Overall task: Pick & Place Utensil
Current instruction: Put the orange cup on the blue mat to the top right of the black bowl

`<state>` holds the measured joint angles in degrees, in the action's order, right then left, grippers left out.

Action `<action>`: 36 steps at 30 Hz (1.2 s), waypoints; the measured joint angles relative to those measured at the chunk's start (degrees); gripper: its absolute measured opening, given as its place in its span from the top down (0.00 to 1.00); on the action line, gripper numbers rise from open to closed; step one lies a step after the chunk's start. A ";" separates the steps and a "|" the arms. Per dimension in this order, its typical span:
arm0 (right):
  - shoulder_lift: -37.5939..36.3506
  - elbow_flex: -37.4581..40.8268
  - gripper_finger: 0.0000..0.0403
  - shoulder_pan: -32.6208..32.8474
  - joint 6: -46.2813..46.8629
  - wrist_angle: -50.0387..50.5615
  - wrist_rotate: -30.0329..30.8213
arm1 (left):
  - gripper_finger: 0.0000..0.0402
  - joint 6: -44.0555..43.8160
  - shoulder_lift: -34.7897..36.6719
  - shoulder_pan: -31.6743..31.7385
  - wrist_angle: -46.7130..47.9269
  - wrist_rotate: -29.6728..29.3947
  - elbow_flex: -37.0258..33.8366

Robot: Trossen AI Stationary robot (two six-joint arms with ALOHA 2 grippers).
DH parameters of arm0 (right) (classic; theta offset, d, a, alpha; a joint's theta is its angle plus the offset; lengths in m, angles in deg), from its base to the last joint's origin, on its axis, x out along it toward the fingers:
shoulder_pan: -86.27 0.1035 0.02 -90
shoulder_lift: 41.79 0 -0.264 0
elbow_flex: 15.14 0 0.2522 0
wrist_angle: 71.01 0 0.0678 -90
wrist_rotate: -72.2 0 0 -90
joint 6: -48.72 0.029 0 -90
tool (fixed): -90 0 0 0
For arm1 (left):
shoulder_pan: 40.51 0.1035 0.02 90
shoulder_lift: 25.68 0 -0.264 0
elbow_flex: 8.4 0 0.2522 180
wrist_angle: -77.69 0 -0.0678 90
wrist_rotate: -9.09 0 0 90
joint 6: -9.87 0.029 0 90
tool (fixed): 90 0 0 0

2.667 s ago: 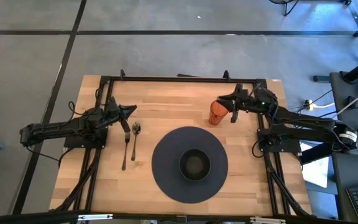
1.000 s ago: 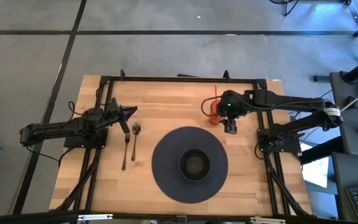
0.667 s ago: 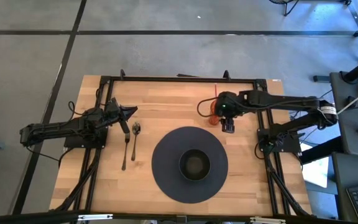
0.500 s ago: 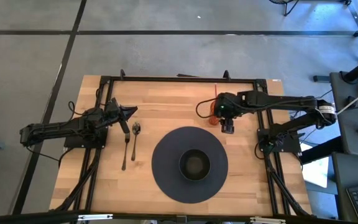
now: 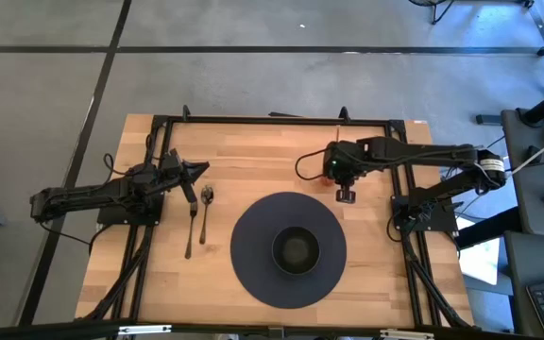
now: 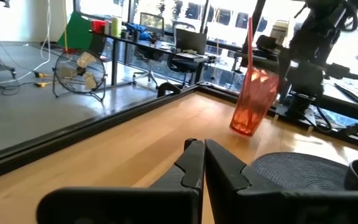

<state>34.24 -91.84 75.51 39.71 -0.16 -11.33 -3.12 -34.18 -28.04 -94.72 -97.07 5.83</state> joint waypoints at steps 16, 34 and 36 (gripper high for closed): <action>0.00 -11.81 0.97 20.01 18.07 14.88 2.79 | 0.99 -1.29 0.00 0.00 0.02 2.34 0.02; 4.76 -5.10 0.97 27.16 23.60 5.80 -1.07 | 0.98 -0.20 0.01 0.00 0.02 -0.88 0.00; 5.28 -5.06 0.97 27.16 23.36 5.40 -1.08 | 0.98 -0.22 0.00 0.00 0.02 -0.88 0.00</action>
<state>39.52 -96.90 102.67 63.07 5.24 -12.41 -3.34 -34.18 -28.04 -94.70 -97.95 5.83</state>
